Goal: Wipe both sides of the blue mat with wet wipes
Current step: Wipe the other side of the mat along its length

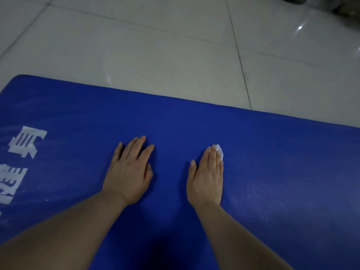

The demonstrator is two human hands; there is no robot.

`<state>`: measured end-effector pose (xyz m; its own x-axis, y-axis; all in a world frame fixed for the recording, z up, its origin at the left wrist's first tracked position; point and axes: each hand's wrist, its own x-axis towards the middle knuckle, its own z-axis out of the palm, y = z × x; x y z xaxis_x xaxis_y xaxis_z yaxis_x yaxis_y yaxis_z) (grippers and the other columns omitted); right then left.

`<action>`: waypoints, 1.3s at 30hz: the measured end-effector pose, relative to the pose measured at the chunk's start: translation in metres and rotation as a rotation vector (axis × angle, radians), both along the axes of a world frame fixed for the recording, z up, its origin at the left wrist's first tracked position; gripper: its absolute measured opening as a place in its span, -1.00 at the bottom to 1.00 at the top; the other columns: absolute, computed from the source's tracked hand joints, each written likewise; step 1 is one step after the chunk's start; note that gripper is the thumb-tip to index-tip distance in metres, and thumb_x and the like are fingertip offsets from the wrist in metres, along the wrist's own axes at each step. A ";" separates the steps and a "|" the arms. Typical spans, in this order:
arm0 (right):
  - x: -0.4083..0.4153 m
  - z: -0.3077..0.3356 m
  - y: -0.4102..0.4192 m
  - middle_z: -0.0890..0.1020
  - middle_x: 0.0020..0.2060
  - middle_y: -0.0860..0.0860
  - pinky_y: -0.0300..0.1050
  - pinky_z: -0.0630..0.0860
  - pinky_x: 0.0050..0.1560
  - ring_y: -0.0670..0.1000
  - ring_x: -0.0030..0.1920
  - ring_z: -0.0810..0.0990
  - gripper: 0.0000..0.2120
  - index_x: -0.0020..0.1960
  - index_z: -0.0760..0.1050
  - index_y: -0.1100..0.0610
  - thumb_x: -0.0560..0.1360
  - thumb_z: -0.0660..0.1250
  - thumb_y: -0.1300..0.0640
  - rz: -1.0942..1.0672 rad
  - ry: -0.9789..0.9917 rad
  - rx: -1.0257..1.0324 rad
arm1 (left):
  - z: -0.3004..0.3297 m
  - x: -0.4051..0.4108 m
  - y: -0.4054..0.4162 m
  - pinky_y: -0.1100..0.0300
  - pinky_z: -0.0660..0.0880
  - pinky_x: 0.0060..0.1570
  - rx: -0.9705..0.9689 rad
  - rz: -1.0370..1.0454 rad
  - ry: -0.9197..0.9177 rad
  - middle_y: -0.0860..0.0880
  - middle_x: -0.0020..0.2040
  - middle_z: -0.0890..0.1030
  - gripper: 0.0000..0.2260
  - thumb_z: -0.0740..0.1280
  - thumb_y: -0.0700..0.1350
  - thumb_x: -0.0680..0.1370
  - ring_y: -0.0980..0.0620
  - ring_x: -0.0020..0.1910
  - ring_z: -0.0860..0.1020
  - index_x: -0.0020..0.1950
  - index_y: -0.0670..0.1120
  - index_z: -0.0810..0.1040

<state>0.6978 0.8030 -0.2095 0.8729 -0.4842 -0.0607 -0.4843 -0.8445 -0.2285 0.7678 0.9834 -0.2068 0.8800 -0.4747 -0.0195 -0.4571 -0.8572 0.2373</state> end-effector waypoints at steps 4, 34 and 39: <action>0.000 -0.005 0.000 -0.15 0.53 0.04 -0.15 -0.28 0.46 -0.05 0.50 -0.30 -0.27 0.53 -0.18 0.20 0.49 -0.40 -0.19 -0.009 -0.047 -0.003 | -0.004 0.001 0.001 -0.10 0.10 0.41 0.035 -0.013 -0.003 -0.15 0.43 0.39 -0.49 0.01 0.01 0.51 -0.10 0.42 0.33 0.36 -0.11 0.49; 0.140 0.010 -0.039 0.05 0.48 0.28 0.07 -0.02 0.50 0.25 0.50 0.00 -0.50 0.49 -0.05 0.39 0.64 -0.10 0.14 0.127 0.161 -0.318 | -0.002 0.006 0.002 -0.11 0.13 0.38 0.020 -0.034 0.024 -0.12 0.41 0.41 -0.52 0.08 0.01 0.49 -0.09 0.40 0.33 0.33 -0.08 0.51; 0.160 0.016 0.024 -0.05 0.53 0.14 -0.05 -0.13 0.51 0.10 0.53 -0.13 -0.47 0.53 -0.08 0.28 0.62 0.02 0.19 0.652 0.077 -0.107 | 0.000 0.008 0.003 -0.09 0.11 0.40 0.018 -0.039 0.035 -0.13 0.40 0.42 -0.51 0.09 0.00 0.46 -0.09 0.39 0.33 0.33 -0.08 0.52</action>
